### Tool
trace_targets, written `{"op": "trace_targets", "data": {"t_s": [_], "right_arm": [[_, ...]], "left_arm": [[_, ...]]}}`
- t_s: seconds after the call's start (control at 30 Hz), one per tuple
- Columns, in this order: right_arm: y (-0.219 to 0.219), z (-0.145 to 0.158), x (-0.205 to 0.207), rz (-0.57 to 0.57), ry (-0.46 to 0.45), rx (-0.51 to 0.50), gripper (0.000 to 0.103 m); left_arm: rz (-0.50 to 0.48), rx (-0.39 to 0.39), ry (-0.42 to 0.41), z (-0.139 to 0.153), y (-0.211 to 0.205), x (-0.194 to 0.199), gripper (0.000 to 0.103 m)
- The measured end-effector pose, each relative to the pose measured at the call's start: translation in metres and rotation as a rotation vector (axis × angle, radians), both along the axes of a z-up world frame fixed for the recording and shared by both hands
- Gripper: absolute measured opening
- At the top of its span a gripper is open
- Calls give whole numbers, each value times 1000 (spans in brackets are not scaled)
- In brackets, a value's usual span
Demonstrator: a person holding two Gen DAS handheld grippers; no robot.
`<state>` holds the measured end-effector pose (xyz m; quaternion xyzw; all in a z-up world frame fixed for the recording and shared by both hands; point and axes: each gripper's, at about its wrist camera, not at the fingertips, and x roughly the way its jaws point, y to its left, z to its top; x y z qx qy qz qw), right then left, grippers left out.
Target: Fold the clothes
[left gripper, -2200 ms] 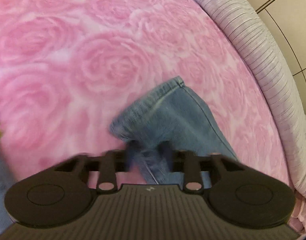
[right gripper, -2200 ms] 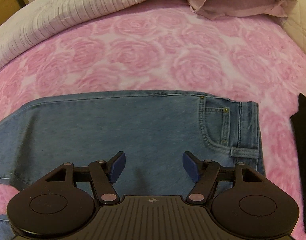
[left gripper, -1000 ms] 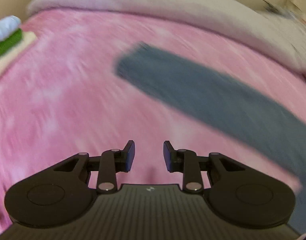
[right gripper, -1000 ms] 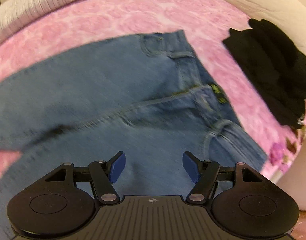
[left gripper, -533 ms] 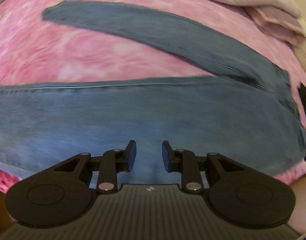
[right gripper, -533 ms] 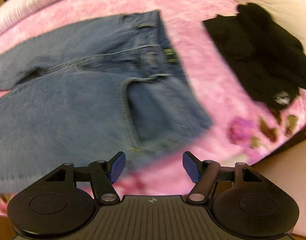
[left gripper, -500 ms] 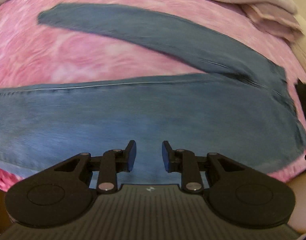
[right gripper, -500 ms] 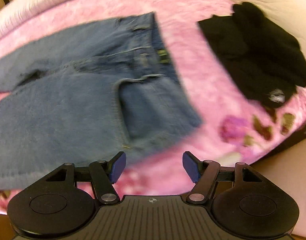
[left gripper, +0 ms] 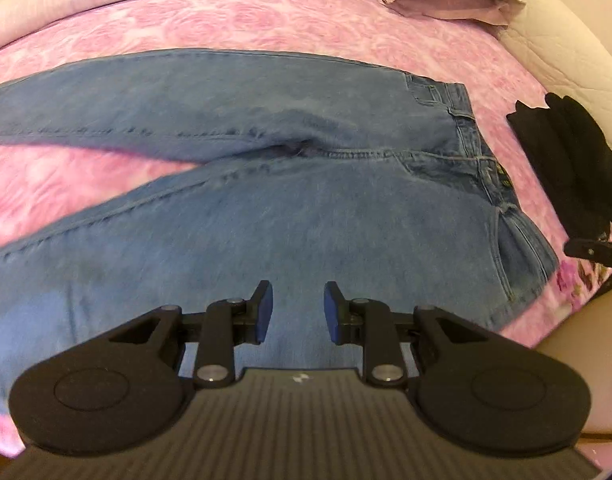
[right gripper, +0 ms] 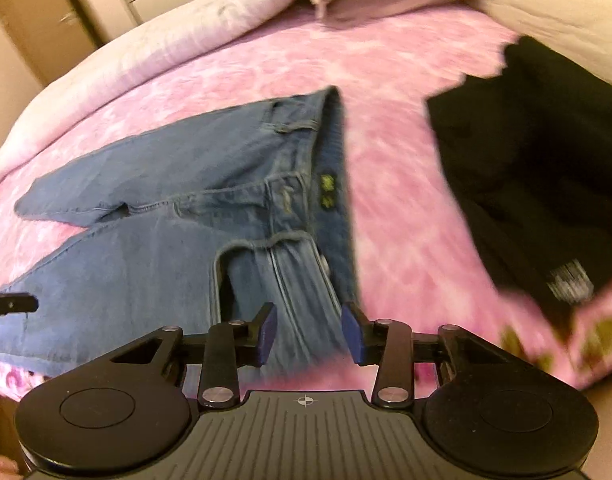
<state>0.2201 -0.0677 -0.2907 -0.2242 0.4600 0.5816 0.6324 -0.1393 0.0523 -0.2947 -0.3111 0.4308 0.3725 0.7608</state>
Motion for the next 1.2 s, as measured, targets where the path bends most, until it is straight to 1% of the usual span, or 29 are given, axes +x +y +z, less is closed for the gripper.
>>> {"op": "trace_targets", "data": {"t_s": [0.13, 0.27, 0.37, 0.4, 0.43, 0.47, 0.5, 0.6, 0.7, 0.83, 0.9, 0.93, 1.07, 1.1, 1.13, 1.17, 1.2], "right_arm": [[47, -27, 7, 26, -22, 22, 40], [90, -44, 15, 47, -53, 27, 40], [116, -55, 23, 56, -22, 38, 40], [121, -59, 25, 63, -3, 43, 40], [124, -61, 25, 68, -3, 43, 40], [126, -62, 24, 70, -21, 36, 22], [128, -63, 22, 72, -39, 30, 6], [133, -65, 17, 79, -93, 10, 5], [139, -68, 11, 86, -147, -10, 4], [146, -72, 5, 95, -218, -36, 4], [150, -79, 1, 68, -243, -43, 6], [152, -78, -2, 62, -258, -55, 6], [146, -59, -1, 6, -279, -98, 12], [138, -50, -3, -18, -284, -91, 20], [131, -41, -6, -42, -290, -83, 26], [123, -32, -8, -66, -295, -75, 39], [115, -23, -10, -90, -301, -68, 46]], "left_arm": [[-28, 0, 19, -11, 36, 20, 22], [-71, -22, 24, -19, 71, 35, 22], [-86, -44, 34, -28, 92, 41, 22], [-89, -53, 36, -31, 99, 43, 22], [-91, -62, 36, -34, 105, 44, 22], [-93, -73, 36, -37, 110, 45, 22], [-95, -84, 39, -40, 114, 45, 22], [-101, -107, 35, -42, 123, 45, 22], [-99, -108, 18, -45, 131, 44, 22], [-73, -101, 50, -57, 138, 45, 22], [-59, -91, 67, -61, 138, 43, 22], [-53, -89, 74, -62, 138, 41, 22], [-29, -91, 86, -56, 132, 25, 22], [-21, -89, 89, -53, 129, 19, 22], [-11, -87, 92, -50, 125, 13, 22], [1, -89, 98, -47, 120, 6, 22], [16, -95, 106, -46, 115, -1, 22]]}}
